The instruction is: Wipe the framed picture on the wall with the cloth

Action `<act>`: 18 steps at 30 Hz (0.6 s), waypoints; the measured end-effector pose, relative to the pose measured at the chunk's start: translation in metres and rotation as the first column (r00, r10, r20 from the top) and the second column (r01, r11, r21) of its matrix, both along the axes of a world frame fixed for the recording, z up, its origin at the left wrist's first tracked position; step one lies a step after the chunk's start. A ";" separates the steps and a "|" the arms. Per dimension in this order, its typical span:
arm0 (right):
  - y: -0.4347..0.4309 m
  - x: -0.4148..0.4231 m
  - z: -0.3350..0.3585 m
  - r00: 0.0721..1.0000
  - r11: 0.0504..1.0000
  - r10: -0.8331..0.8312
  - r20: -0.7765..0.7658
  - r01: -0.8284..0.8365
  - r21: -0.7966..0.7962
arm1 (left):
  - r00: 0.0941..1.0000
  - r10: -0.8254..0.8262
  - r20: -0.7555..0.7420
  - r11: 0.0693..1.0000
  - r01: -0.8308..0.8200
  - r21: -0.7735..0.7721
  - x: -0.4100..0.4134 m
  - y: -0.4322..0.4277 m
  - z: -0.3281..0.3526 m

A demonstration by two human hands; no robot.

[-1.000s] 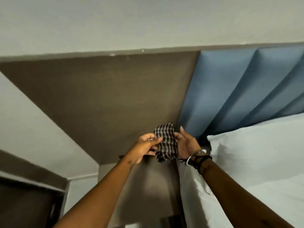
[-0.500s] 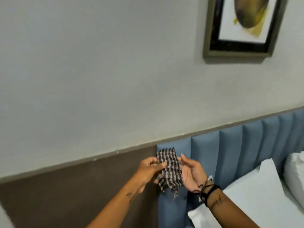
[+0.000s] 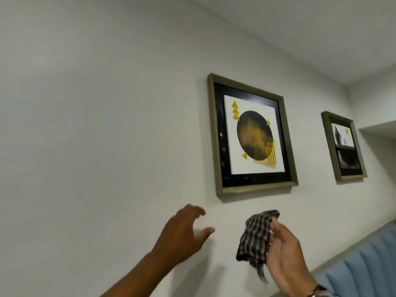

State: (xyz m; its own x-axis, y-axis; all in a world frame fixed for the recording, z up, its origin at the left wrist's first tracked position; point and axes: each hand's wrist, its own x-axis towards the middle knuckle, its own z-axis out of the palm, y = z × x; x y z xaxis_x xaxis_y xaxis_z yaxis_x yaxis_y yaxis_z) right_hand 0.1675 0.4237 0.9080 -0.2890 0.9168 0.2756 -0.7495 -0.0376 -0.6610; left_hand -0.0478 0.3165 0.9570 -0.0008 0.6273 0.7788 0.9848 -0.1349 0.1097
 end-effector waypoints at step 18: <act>0.075 -0.091 0.189 0.847 0.706 -0.420 0.325 0.080 0.703 | 0.492 0.539 -0.684 0.800 -0.553 0.232 0.020 0.131 0.252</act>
State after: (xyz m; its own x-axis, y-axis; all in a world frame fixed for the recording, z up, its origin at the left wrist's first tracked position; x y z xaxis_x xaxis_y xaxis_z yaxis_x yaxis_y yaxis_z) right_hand 0.0761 0.4985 1.0971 -0.3162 0.6120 0.7249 -0.2907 0.6648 -0.6881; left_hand -0.0278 0.4474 1.2091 0.1763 0.7072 0.6847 0.6327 0.4515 -0.6292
